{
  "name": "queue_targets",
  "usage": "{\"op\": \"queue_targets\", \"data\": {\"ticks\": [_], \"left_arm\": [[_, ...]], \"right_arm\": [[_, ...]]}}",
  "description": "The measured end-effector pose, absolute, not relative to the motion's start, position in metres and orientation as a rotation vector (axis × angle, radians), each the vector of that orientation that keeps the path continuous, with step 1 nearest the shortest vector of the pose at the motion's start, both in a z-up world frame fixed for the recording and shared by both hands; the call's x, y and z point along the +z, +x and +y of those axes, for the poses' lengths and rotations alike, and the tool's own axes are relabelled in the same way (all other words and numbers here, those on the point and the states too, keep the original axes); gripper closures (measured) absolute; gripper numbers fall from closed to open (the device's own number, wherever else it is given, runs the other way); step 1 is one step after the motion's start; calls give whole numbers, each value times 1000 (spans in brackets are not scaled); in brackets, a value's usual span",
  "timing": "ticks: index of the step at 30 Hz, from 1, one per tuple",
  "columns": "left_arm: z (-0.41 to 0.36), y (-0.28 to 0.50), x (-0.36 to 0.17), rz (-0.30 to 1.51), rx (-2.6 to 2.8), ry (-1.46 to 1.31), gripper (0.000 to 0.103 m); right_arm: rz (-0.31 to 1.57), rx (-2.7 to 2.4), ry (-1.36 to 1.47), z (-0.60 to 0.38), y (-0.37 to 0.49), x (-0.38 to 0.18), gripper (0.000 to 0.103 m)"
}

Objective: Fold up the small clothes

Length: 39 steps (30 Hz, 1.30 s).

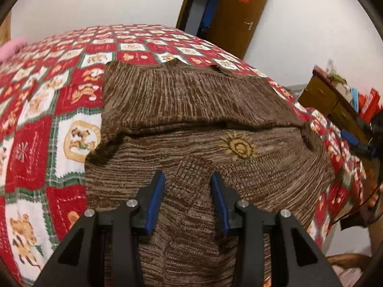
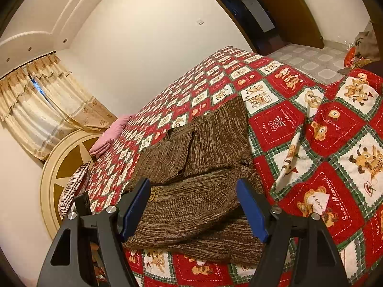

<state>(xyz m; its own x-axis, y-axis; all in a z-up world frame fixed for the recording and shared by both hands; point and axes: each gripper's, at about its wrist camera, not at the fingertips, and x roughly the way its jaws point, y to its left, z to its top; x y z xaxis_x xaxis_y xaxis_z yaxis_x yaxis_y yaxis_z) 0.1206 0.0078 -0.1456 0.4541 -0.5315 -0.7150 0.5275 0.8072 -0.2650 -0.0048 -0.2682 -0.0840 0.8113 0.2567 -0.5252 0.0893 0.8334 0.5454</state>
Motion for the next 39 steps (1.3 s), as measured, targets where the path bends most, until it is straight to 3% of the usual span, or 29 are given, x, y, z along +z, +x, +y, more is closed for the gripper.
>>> {"op": "queue_targets", "data": {"ticks": [4,6,10,15,18,20,23,24,26,27,30,39], "left_arm": [[9,120,-145,883,-647,-7,64],[9,118,-144,896,-681,-35,93],[-4,104,-139,857,-682,63,93],[0,118,-142,888,-664,12,75],[3,123,-145,896,-678,-17,72],[4,124,-147,893,-685,-37,72],[5,122,-147,882,-718,-54,91],[4,121,-146,881,-718,-57,92],[1,117,-144,863,-709,-23,93],[0,114,-142,855,-706,-10,93],[14,110,-128,812,-699,-54,93],[55,124,-113,752,-608,-173,93]], "right_arm": [[629,87,572,-268,-5,-84,28],[627,68,561,-271,-6,-83,28],[639,0,475,-271,-7,-79,28],[689,-11,339,-258,2,-81,28],[734,-10,208,-245,18,-88,28],[775,-19,138,-239,35,-96,28],[800,-26,88,-238,56,-108,28],[817,-23,71,-237,63,-113,35],[879,-23,18,-232,76,-128,64],[916,-44,-21,-228,80,-136,89],[906,-64,-78,-222,75,-140,99],[753,-185,112,-251,33,-108,99]]}}
